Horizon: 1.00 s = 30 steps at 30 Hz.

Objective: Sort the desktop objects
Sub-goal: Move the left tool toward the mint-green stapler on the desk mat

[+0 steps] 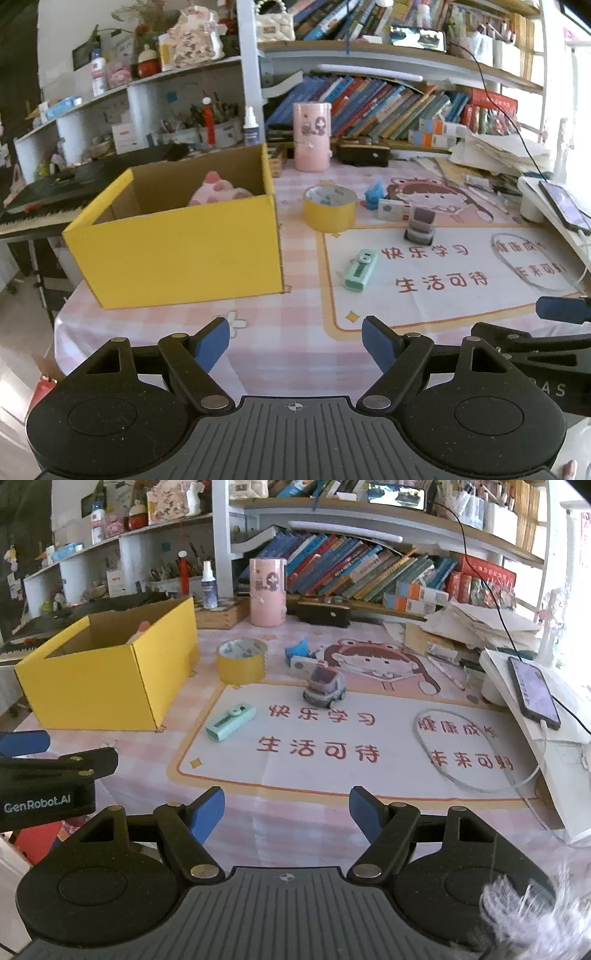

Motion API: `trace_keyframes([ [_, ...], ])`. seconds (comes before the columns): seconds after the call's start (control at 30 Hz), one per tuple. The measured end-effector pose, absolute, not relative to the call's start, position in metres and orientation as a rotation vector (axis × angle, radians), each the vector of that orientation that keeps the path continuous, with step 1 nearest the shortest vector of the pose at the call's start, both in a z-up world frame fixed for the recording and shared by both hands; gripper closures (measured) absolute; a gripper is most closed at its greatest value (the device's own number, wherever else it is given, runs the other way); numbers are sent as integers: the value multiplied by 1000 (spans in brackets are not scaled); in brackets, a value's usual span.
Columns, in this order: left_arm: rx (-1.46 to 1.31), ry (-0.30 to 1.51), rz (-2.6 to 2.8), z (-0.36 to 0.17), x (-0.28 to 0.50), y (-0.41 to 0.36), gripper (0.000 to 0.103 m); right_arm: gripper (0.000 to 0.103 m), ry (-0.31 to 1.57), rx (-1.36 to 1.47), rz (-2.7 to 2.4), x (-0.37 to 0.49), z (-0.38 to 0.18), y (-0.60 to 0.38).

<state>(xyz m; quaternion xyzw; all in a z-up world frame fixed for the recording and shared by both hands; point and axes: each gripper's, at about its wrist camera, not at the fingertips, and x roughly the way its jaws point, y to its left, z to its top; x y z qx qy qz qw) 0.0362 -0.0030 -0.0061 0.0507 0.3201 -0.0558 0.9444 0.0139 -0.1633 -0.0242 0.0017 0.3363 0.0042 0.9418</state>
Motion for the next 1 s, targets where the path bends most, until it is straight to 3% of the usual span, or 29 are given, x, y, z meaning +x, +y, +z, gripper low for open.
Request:
trace_keyframes([
  [1.0, 69, 734, -158, -26, 91, -57, 23, 30, 750, 8, -16, 71, -32, -222],
])
